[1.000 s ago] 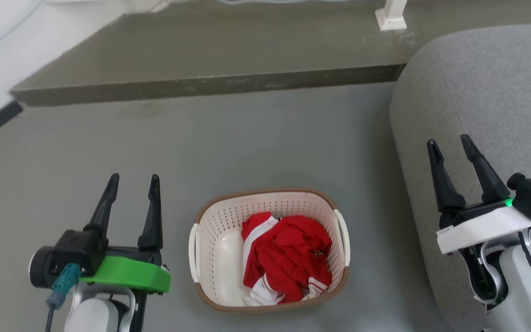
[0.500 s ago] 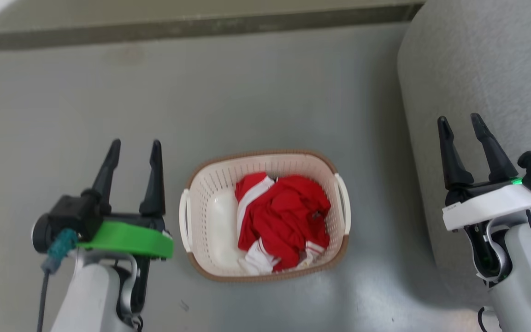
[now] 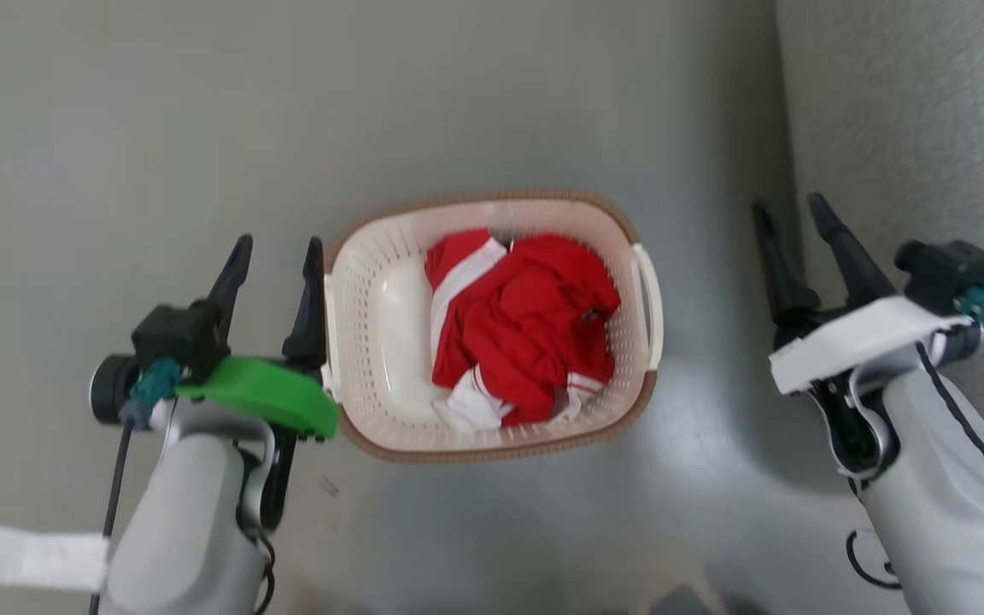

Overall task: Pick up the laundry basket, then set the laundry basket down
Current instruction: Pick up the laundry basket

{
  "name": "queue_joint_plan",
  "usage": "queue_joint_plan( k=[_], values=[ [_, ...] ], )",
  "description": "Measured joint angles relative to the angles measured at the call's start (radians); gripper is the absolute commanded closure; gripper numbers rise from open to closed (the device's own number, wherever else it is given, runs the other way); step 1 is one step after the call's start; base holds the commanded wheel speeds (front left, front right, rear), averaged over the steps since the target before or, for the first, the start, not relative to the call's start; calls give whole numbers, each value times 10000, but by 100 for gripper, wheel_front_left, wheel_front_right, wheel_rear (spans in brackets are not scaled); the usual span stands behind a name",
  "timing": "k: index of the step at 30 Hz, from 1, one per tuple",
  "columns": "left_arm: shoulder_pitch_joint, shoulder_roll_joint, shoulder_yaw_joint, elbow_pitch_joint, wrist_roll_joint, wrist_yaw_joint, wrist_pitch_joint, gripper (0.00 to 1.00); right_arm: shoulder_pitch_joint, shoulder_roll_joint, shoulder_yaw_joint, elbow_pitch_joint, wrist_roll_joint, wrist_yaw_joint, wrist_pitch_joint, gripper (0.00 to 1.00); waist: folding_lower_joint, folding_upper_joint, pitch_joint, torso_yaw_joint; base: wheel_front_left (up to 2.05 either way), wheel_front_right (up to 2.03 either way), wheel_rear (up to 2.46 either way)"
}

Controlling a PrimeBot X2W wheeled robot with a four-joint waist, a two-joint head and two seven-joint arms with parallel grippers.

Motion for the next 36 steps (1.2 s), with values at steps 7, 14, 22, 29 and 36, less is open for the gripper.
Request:
queue_joint_plan(
  k=[7, 14, 22, 29, 36],
  values=[
    [-928, -31, -370, 1174, -472, -73, 2, 0, -884, -94, 535, 957, 113, 8, 153, 0, 0, 0, 860, 27, 0, 0, 0],
    [-2234, -63, -709, 2834, -1327, -73, 21, 0, -2077, -198, 1515, 2048, 435, 8, 594, 0, 1, 0, 2076, 158, 0, 0, 0],
    [-3109, -107, -1020, 4042, -1900, -73, 242, 0, -2806, -190, 2178, 2947, 947, 8, 1018, 0, 1, 0, 3023, 275, 0, 0, 0],
    [-3684, -132, -1467, 4880, -2324, -159, 585, 0, -3329, -176, 2663, 3595, 1392, 8, 1383, 0, 1, 0, 3698, 339, 0, 0, 0],
    [-4072, -142, -1939, 5499, -2652, -261, 842, 0, -3804, -98, 3049, 4002, 1678, 8, 1469, 0, 0, 0, 4154, 339, 0, 0, 0]
  ],
)
